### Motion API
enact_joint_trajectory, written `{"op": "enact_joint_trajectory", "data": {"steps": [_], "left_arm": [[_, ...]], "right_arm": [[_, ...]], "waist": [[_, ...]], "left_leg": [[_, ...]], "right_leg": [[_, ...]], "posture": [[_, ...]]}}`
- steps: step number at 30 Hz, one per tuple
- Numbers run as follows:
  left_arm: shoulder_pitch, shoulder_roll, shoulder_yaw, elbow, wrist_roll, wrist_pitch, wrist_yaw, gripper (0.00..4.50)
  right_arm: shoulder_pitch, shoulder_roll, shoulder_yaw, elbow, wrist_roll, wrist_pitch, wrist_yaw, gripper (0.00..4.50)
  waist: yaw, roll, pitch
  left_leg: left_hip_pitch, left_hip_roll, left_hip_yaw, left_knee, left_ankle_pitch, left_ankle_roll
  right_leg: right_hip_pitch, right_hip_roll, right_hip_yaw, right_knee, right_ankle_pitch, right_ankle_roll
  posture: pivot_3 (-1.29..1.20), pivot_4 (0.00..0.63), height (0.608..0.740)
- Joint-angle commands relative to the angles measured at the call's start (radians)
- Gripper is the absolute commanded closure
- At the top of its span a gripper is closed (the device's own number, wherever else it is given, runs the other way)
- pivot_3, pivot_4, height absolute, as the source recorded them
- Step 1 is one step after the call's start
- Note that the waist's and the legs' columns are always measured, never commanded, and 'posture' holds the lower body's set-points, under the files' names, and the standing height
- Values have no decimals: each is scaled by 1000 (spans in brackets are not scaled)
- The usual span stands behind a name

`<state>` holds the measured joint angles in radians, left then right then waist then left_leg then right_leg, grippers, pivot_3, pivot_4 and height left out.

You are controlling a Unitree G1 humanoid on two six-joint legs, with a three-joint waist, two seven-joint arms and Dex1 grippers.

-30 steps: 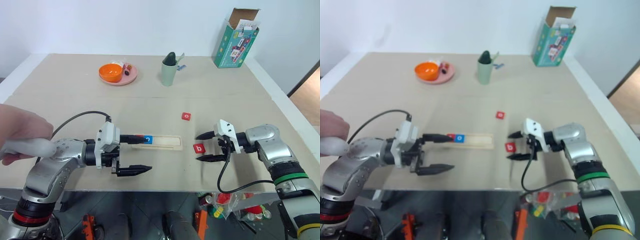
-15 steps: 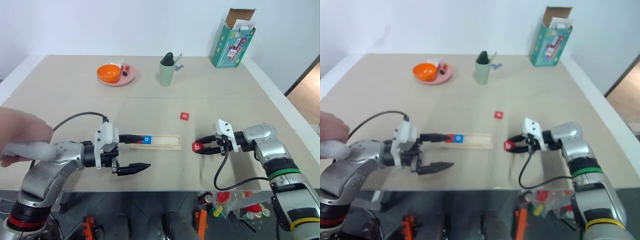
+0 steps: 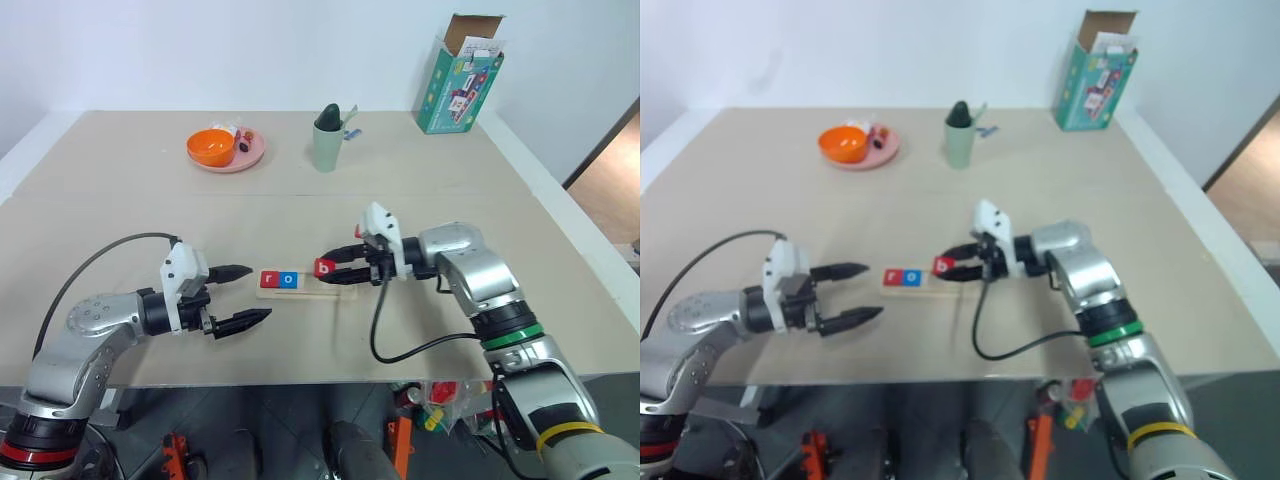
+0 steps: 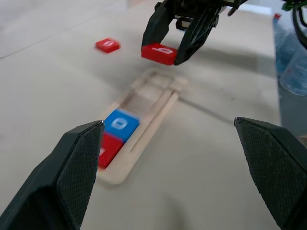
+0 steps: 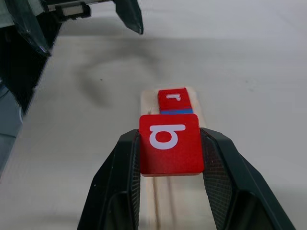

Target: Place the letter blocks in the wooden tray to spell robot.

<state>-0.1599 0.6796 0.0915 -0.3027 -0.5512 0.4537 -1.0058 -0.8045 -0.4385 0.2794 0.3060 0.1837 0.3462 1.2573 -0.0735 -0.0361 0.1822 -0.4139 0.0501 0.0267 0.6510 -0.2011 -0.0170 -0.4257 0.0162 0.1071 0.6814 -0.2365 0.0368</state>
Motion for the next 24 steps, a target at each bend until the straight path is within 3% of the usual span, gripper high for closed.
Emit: {"op": "enact_joint_trajectory", "data": {"steps": [1, 13, 24], "left_arm": [[1, 13, 33, -3, -1, -30, -3, 0], [37, 10, 23, -27, 5, -47, 20, 0], [39, 9, 10, -34, 14, -48, 24, 0]], "right_arm": [[-48, 14, 29, 92, -65, -66, -20, 3294], [-96, 82, 40, 251, -126, -139, -36, 3294], [-104, 112, 48, 275, -139, -173, -27, 3294]], "waist": [[0, 0, 0], [-5, 0, 0], [-5, 0, 0]], "left_leg": [[-1, -1, 0, 0, 0, 0], [-3, -1, 0, -3, -1, -1], [-3, -1, 0, -4, -1, -1]], "right_leg": [[0, -1, 0, 0, 0, 1], [-4, -1, -1, 0, 1, 6], [-5, -1, -1, 0, 1, 5]], "posture": [[0, 150, 740], [0, 150, 740], [0, 150, 740]]}}
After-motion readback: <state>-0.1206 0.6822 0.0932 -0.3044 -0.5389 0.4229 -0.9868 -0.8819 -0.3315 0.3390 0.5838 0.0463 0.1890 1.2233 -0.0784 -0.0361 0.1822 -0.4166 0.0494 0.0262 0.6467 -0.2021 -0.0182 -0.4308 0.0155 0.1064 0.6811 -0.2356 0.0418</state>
